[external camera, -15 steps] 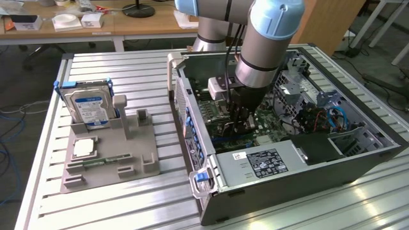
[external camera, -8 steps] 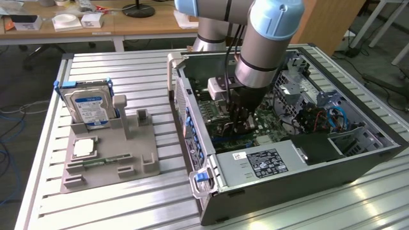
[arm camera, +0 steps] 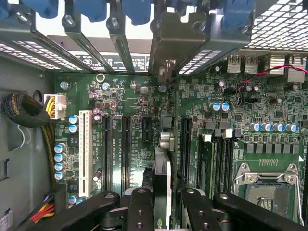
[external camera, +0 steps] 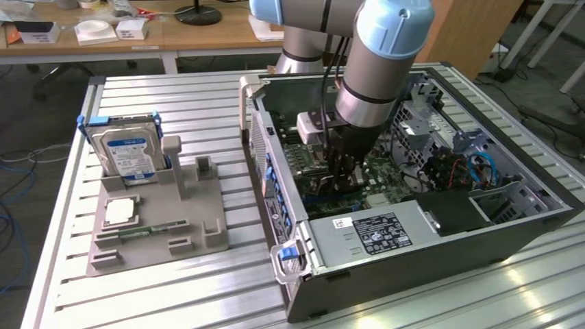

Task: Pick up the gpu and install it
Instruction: 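Insert the gpu into the slot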

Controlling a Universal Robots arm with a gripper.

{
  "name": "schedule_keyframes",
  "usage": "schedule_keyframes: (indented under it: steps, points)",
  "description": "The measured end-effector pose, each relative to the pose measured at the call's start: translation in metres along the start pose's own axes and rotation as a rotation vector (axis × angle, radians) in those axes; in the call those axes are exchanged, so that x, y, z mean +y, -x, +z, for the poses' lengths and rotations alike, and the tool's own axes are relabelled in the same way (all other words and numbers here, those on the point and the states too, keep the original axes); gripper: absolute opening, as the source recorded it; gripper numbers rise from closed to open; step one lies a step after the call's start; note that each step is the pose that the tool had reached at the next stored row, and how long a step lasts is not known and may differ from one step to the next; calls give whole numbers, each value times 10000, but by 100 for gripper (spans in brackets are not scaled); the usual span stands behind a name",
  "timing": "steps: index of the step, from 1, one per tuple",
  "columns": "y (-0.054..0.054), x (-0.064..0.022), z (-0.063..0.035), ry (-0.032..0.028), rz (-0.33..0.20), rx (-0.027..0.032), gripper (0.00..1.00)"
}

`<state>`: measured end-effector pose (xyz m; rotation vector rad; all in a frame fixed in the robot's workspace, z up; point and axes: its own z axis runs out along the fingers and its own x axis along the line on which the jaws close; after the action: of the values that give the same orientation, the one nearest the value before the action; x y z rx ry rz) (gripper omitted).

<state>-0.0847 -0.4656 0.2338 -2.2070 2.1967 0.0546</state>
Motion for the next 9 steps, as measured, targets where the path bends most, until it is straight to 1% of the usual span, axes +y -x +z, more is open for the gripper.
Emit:
schedule_keyframes:
  steps: [3, 9]
  points:
    - [-1, 0, 23, 1, 0, 1, 27]
    - [-1, 0, 24, 2, 0, 0, 27]
